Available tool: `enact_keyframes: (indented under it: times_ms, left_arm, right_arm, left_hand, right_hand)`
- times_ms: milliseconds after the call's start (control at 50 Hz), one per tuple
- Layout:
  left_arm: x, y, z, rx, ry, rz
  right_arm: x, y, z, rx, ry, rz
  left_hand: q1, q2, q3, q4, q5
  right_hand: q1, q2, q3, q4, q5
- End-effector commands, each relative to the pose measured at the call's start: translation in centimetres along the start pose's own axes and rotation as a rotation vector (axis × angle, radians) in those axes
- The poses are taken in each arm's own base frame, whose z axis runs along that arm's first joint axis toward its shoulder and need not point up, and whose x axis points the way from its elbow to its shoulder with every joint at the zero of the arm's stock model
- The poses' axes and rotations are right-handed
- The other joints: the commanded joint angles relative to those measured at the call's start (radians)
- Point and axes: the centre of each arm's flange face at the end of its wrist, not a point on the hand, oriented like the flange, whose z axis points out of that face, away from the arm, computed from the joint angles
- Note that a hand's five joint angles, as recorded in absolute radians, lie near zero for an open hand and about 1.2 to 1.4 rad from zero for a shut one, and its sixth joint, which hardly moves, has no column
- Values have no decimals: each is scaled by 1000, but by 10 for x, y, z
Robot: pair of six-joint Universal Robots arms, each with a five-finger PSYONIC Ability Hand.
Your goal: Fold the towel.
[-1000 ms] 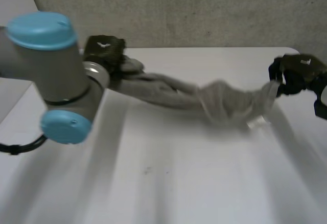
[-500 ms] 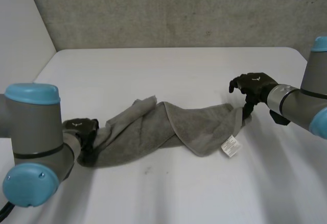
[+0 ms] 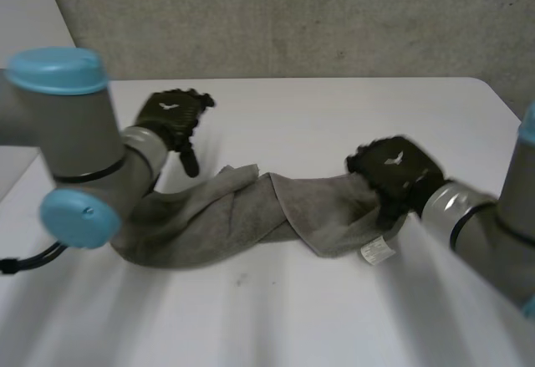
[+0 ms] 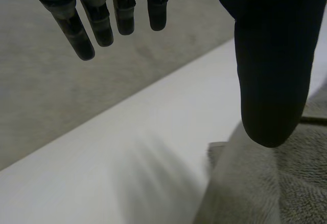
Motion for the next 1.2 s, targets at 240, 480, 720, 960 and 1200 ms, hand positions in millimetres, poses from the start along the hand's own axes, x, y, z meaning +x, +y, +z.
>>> enact_keyframes:
  times_ms: [240,480,720,960,1200]
  left_arm:
    - [35,48,68,-125,175,217]
    - [39,64,72,-167,194,264]
    - [24,16,67,-53,92,269]
    - [-21,-92,60,347,-204,224]
    - [-89,-176,11,660,-407,-81]
  right_arm:
    - [-87,24,-5,55,-101,-122]
    - [-95,48,15,47,-46,-355]
    - [-84,50,49,58,24,-498]
    - [23,-69,75,381,362,-359]
    - [120,-135,44,710,505,-3]
  left_hand:
    - [58,62,60,63,59]
    - [474,478,476,479,475]
    - [1180,1184,1181,1184,1180]
    - [1180,1184,1181,1184,1180]
    - [1180,1184,1181,1184,1180]
  right_hand:
    - [88,28,45,50,53]
    - [387,327,344,349,352]
    - [1038,978,995,1000,1003]
    - [1038,978,995,1000,1003]
    - [1038,978,995,1000,1003]
